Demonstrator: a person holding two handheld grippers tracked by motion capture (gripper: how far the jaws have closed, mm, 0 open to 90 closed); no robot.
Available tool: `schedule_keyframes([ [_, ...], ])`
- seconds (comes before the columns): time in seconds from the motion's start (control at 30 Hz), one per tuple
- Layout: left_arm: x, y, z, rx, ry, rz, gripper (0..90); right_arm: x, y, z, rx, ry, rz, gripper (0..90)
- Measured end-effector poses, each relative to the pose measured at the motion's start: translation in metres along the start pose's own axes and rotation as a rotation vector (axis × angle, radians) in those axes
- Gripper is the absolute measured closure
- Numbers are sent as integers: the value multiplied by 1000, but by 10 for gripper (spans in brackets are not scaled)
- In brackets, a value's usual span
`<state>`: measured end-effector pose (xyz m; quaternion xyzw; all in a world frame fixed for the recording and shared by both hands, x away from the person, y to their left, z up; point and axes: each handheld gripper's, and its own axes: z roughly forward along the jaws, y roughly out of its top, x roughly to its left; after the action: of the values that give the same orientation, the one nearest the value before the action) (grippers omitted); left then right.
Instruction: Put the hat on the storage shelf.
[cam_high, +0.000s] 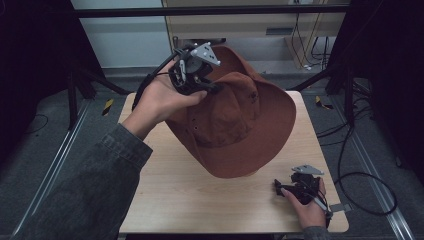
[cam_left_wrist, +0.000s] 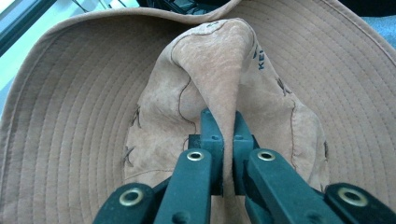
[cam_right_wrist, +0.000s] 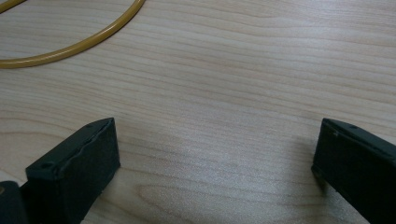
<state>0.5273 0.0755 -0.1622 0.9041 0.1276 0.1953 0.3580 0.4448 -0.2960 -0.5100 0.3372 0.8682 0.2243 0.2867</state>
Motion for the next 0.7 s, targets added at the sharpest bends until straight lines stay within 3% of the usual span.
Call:
schedule_keyframes([
  [0.43, -4, 15, 20, 12, -16, 21, 887, 0, 0, 0, -1, -1, 0, 6],
  [0.7, -8, 22, 41, 26, -24, 23, 887, 0, 0, 0, 0, 0, 0, 6],
])
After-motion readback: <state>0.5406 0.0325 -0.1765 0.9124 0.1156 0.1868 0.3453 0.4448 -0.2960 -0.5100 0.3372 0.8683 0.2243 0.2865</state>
